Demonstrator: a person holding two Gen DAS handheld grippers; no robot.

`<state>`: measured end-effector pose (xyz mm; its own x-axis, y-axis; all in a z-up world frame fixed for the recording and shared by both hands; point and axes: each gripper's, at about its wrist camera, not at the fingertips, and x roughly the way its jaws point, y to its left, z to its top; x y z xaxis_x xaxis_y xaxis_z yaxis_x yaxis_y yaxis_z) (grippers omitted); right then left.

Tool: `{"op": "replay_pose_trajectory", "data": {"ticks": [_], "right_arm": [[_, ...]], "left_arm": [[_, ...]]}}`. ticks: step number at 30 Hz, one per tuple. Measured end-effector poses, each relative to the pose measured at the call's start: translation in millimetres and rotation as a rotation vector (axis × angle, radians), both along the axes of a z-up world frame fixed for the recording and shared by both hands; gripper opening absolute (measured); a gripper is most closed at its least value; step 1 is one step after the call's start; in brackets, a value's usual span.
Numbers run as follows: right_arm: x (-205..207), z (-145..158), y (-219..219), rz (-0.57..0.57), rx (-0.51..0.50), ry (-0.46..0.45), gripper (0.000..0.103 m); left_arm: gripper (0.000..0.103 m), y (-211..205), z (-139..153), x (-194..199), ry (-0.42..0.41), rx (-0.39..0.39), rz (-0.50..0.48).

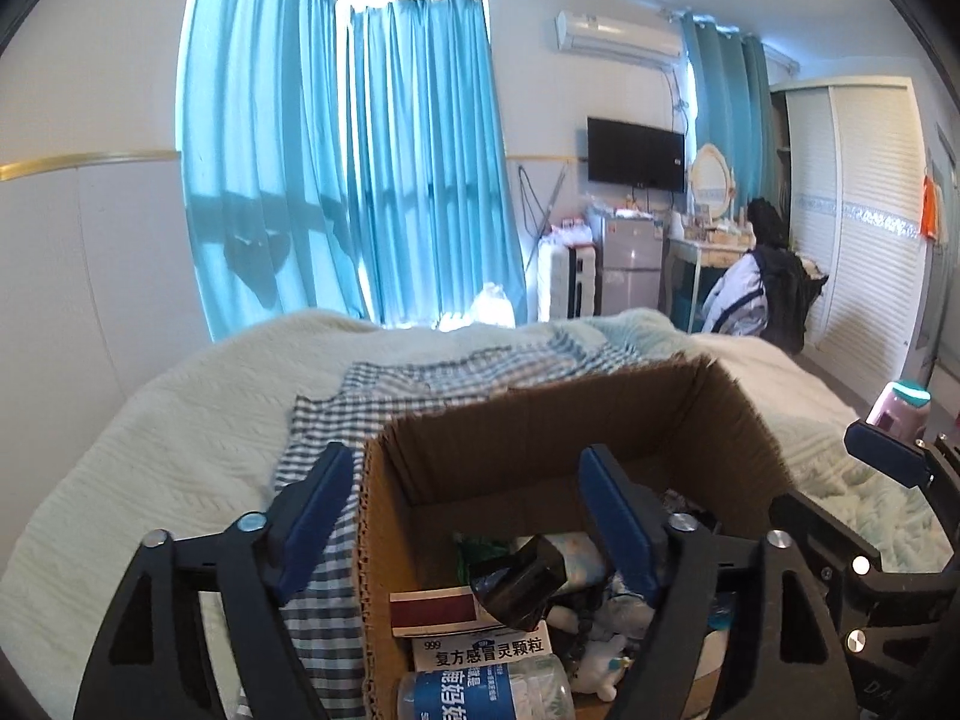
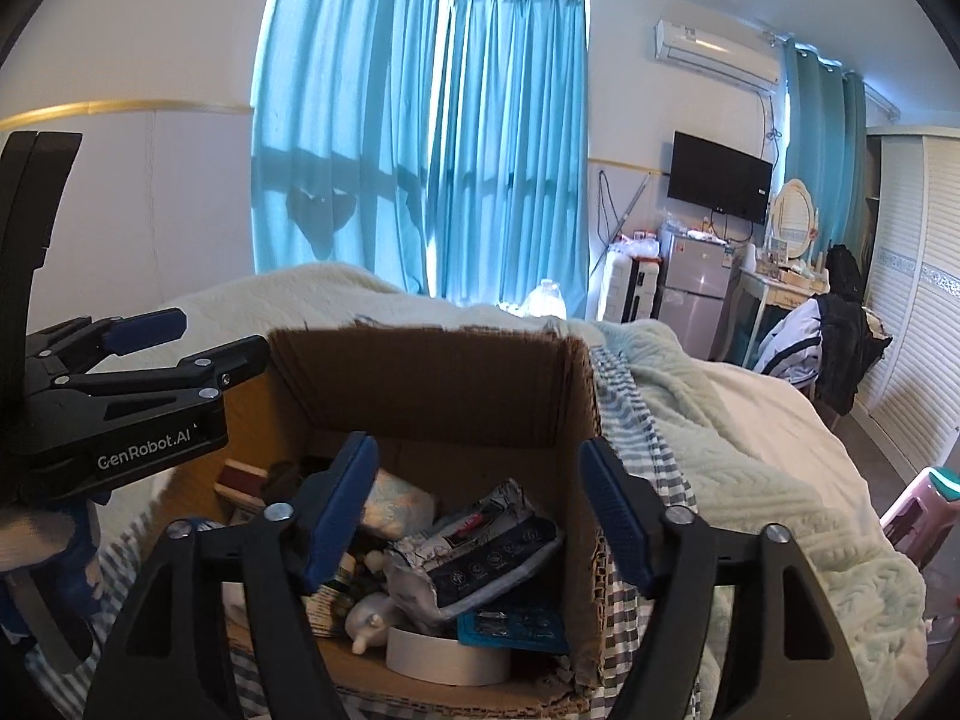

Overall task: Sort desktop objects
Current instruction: 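Open the right gripper to drop the tissue pack into the box, then move both grippers back toward the remaining items on the cloth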

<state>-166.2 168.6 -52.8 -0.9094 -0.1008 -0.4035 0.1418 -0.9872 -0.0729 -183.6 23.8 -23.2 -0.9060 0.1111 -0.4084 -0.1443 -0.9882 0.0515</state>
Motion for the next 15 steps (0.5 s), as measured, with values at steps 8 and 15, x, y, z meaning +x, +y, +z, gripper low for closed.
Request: {"op": "replay_pose_trajectory", "data": {"ticks": [8, 15], "right_arm": [[35.4, 31.6, -0.1, 0.009, -0.004, 0.062, 0.090], [81.0, 52.4, 5.3, 0.000, 0.014, 0.106, 0.099]], "left_arm": [[0.103, -14.2, 28.6, 31.0, 0.066, 0.047, 0.024], [0.103, -31.2, 51.4, 59.8, 0.085, 0.100, 0.048]]}}
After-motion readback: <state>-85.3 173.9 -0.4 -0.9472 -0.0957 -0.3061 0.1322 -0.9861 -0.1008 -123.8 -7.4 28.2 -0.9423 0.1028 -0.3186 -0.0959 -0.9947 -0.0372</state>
